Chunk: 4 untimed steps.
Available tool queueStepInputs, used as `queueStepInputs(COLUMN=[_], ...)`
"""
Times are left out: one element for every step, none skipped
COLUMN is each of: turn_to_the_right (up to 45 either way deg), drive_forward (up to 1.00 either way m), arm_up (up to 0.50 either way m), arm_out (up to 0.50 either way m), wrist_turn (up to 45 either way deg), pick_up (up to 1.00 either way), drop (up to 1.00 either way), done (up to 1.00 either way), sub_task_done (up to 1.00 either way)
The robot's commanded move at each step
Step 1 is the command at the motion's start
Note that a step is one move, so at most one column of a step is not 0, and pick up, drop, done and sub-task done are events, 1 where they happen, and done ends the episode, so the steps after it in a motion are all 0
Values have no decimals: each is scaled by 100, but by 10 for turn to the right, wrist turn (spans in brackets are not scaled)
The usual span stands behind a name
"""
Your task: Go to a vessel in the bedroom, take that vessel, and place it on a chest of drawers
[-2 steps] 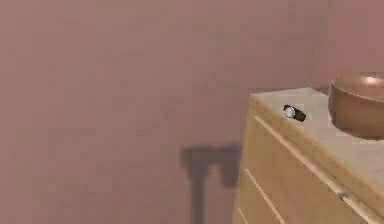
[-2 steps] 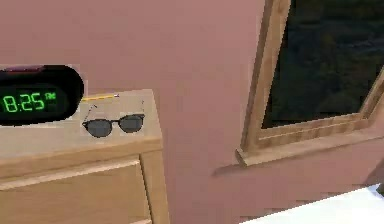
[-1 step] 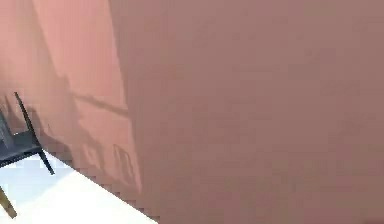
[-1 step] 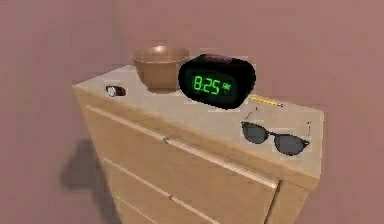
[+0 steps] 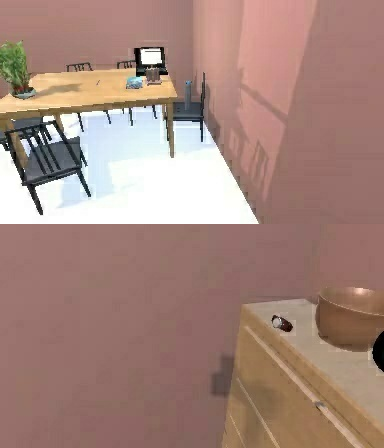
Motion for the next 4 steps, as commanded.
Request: queueStepInputs(turn_to_the_right=[-180,0,-450,-180], drive_forward=[0,10,0,0], arm_up=[0,0,0,0], arm_out=[0,0,0,0], wrist_turn=[0,0,0,0], pick_up=[0,0,0,0], drop=[0,0,0,0], done=[0,0,0,0], sub_task_done=[0,0,0,0])
